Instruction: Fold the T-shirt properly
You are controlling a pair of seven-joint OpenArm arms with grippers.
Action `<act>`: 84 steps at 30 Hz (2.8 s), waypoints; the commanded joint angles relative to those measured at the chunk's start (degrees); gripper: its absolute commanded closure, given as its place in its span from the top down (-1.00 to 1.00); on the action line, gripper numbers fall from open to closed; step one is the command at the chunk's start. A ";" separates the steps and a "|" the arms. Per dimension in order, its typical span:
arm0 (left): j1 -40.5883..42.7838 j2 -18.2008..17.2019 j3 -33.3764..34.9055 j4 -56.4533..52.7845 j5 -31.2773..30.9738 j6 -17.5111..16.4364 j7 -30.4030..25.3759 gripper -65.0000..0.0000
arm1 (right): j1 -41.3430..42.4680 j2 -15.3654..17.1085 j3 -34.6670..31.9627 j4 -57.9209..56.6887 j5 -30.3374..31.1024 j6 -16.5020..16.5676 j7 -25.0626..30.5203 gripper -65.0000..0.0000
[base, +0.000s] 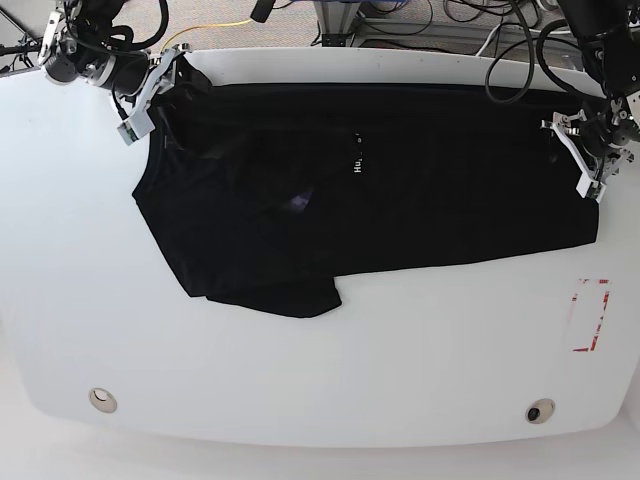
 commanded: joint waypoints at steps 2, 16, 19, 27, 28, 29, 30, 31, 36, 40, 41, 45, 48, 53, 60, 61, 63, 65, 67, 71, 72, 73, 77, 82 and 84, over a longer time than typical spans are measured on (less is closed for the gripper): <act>0.55 -0.72 0.00 0.00 3.03 0.10 2.83 0.12 | 0.03 -0.72 -0.92 -0.71 -6.20 0.10 2.38 -0.39; 0.64 -1.78 0.00 -0.35 3.12 0.10 2.83 0.12 | 1.70 9.30 -1.09 -13.81 -15.69 0.10 9.41 -0.39; 0.64 -1.87 0.00 -0.35 3.12 0.10 2.74 0.12 | 3.46 12.03 -1.09 -16.10 -15.69 0.10 10.38 -0.39; 0.64 -1.95 0.09 -0.08 3.12 0.10 2.74 0.12 | 5.04 17.48 -1.09 -16.63 -15.43 0.10 10.90 -0.39; 0.64 -1.95 0.09 0.00 3.12 0.10 2.74 0.12 | 5.04 17.92 -1.09 -16.63 -15.34 0.10 10.90 -0.39; 0.64 -1.95 0.18 0.00 3.12 0.10 2.74 0.12 | 5.04 18.36 -1.00 -16.63 -15.34 0.10 10.90 -0.39; 0.64 -1.95 0.18 0.00 3.12 0.10 2.74 0.12 | 5.04 18.62 -1.00 -16.63 -15.25 0.10 10.90 -0.39; 0.64 -1.95 0.18 0.00 3.12 0.10 2.74 0.12 | 4.95 18.80 -0.92 -16.28 -14.99 0.10 10.90 -0.40; 0.55 -1.95 0.27 0.00 3.12 0.10 2.74 0.12 | 2.93 18.36 3.39 -10.65 -9.01 0.10 8.88 -0.40; 0.38 -1.95 0.36 0.09 3.12 0.10 2.74 0.12 | 3.46 15.46 3.65 -4.58 -4.52 0.10 6.33 -0.40; 0.29 -1.95 0.36 0.09 3.12 0.10 2.74 0.12 | 4.25 14.58 3.65 -3.09 -3.91 0.10 5.63 -0.40; 0.20 -1.95 0.36 0.09 3.12 0.10 2.74 0.12 | 8.56 8.86 3.21 -0.71 -3.56 0.10 1.32 -0.39; 0.20 -1.95 0.36 0.00 3.12 0.10 2.74 0.12 | 11.99 4.73 3.13 -0.71 -5.58 0.10 -0.79 -0.39; 0.11 -1.95 0.44 0.09 3.12 0.10 2.74 0.12 | 17.61 1.30 -3.91 -0.54 -13.49 0.10 -0.88 -0.38; 0.11 -1.95 0.44 0.09 3.12 0.10 2.83 0.12 | 21.92 -3.89 -11.64 -0.45 -23.51 0.10 -0.61 0.38; 0.11 -1.95 0.44 0.09 3.12 0.10 2.83 0.12 | 22.18 -4.50 -11.82 -0.63 -24.48 0.10 -0.61 0.52; 0.11 -1.95 0.44 0.09 3.12 0.10 2.83 0.12 | 23.24 -4.94 -11.91 -1.33 -25.80 0.10 -0.61 0.68; 0.11 -1.95 0.44 0.09 3.12 0.10 2.83 0.12 | 24.03 -5.12 -12.08 -2.91 -26.77 0.10 -0.61 0.70; 0.11 -1.95 0.44 0.09 3.12 0.10 2.83 0.12 | 24.29 -5.47 -12.17 -4.49 -26.85 0.10 -0.61 0.64; 0.03 -1.95 0.53 0.09 3.12 0.10 2.83 0.12 | 25.17 -5.73 -12.52 -6.60 -26.77 0.10 -0.61 0.59; 0.03 -1.95 0.53 0.18 3.12 0.10 2.83 0.12 | 25.17 -5.82 -12.79 -6.78 -26.77 0.10 -0.61 0.60; 0.03 -1.95 0.53 0.18 3.12 0.10 2.83 0.12 | 25.00 -5.91 -13.49 -7.04 -26.77 0.10 -0.61 0.60; -0.06 -1.95 0.53 -0.17 3.12 0.10 2.83 0.12 | 25.09 -6.70 -16.48 -9.51 -26.94 0.10 -0.61 0.59; -0.59 -1.95 0.53 -0.17 3.12 0.10 2.83 0.12 | 25.26 -8.37 -16.48 -10.21 -27.03 0.10 -0.53 0.47; -0.68 -1.95 0.44 -0.26 3.12 0.10 2.83 0.12 | 25.52 -8.46 -16.48 -11.00 -27.29 0.10 -0.26 0.16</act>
